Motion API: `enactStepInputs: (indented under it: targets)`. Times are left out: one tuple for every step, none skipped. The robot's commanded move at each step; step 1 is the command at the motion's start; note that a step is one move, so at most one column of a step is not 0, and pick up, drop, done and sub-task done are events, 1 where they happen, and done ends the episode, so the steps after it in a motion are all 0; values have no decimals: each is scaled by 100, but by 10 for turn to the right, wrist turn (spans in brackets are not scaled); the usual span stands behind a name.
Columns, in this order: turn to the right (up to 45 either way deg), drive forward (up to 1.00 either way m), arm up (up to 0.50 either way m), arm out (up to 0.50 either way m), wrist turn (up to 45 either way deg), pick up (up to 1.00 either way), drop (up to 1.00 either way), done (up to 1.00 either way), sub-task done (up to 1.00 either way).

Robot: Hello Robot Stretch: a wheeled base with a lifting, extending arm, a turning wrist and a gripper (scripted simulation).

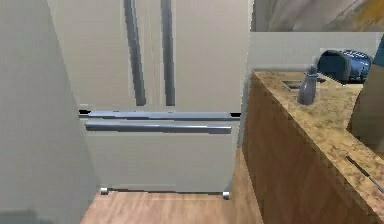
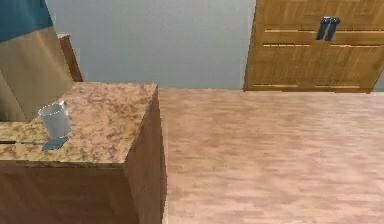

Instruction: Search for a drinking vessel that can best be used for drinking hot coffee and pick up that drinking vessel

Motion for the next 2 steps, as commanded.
enactStepInputs:
  targets:
    - [0, 50, 0, 0, 0, 0, 0, 0, 0]
    - [0, 0, 50, 0, 0, 0, 0, 0, 0]
